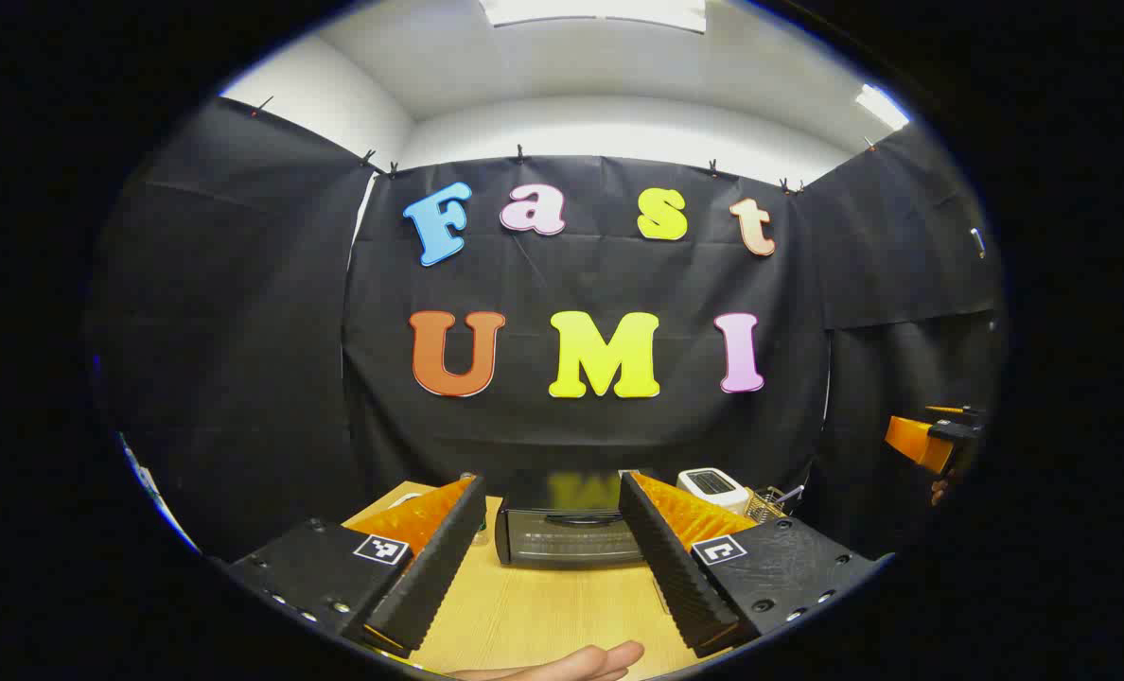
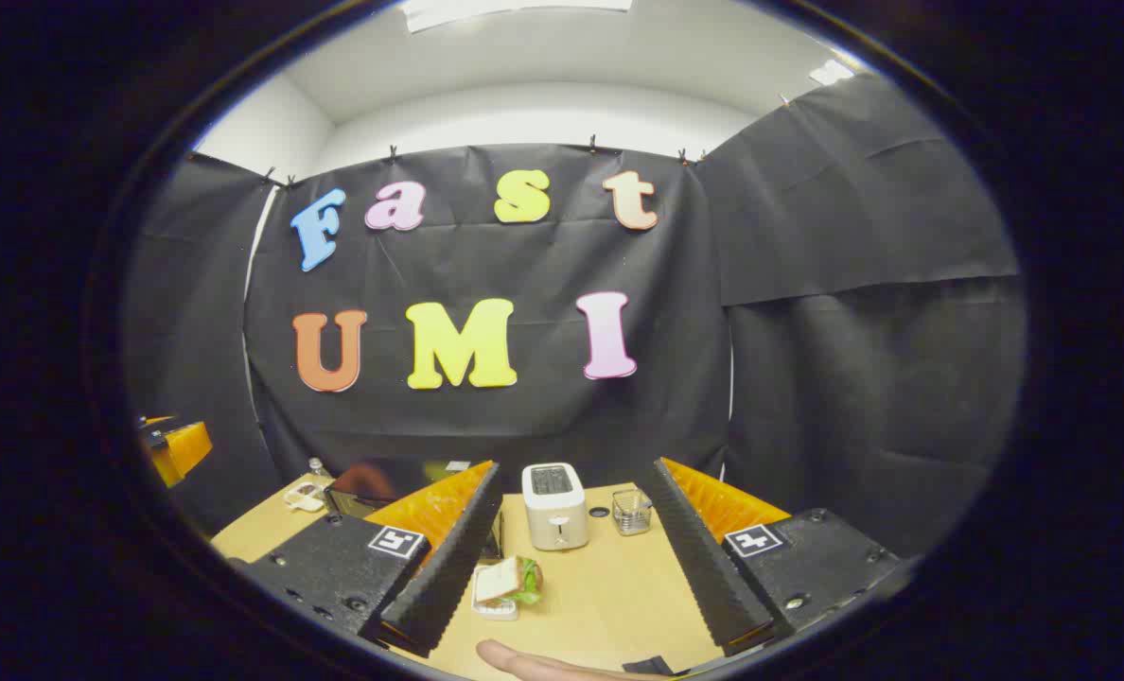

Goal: Open the electric oven with the left hand, put the food in, and close the electric oven.

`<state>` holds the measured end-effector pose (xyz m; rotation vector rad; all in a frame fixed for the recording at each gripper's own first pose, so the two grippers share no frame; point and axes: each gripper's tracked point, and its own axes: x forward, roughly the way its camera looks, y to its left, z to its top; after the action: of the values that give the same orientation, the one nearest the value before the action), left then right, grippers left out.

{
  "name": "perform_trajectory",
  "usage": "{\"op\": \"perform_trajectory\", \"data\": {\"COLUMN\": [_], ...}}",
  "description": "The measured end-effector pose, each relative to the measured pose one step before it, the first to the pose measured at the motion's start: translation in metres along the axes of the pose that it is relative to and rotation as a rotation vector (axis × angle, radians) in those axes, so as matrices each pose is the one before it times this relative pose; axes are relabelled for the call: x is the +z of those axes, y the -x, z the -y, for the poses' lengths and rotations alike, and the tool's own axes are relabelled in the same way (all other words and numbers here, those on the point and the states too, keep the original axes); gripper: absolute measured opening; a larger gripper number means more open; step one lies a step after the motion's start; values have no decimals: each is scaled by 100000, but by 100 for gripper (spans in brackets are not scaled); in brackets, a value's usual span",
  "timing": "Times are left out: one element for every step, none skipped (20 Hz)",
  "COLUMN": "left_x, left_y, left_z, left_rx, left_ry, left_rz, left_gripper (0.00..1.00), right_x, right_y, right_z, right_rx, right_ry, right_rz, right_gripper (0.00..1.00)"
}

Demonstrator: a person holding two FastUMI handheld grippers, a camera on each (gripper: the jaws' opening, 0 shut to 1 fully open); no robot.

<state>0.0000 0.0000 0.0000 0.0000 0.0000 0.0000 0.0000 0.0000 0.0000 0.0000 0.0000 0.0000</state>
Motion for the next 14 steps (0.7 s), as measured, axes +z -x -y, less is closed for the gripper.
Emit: {"op": "perform_trajectory", "data": {"left_x": [-37, -44, -133, -247, -92, 215, 114, 42, -1, -44, 94, 319, 82, -60], "left_y": [61, 129, 52, -14, -140, 114, -72, -97, 80, 20, -65, -43, -196, -250], "left_z": [-116, -66, -359, -114, 337, 12, -59, 14, 107, -5, 161, -35, 6, 280], "left_rx": [-532, 205, 625, 19, -844, -338, -31, -51, -260, -680, -563, -122, -188, -586], "left_ry": [-682, -554, -296, 313, 541, 353, -6, 28, 479, 851, 762, 453, 62, 135], "left_rz": [-604, -426, -927, -1142, -463, 553, 486, 289, -56, 134, 392, 608, 523, 428], "left_gripper": [84, 93, 93, 93, 93, 93, 93, 93, 93, 93, 93, 93, 93, 93], "right_x": [276, 339, 157, 149, 134, 249, 268, 180, 102, -362, -447, 77, 69, 79], "right_y": [54, 42, 102, 54, 40, -13, -58, -109, -205, -54, -36, -333, -200, -141], "right_z": [97, 280, 375, 330, 343, 506, 510, 628, 490, 140, 223, 353, 267, 122], "right_rx": [113, -331, -712, -713, -701, -1292, -1669, -1632, -1147, 138, 250, -155, -142, 62], "right_ry": [-112, 246, 265, 441, 473, -70, -7, 352, -396, -408, 22, -187, 550, 814], "right_rz": [371, 931, 945, 671, 692, 1107, 1622, 1874, 885, -386, -942, 88, 499, 870], "right_gripper": [92, 92, 92, 91, 100, 100, 100, 91, 92, 100, 91, 100, 92, 100]}}
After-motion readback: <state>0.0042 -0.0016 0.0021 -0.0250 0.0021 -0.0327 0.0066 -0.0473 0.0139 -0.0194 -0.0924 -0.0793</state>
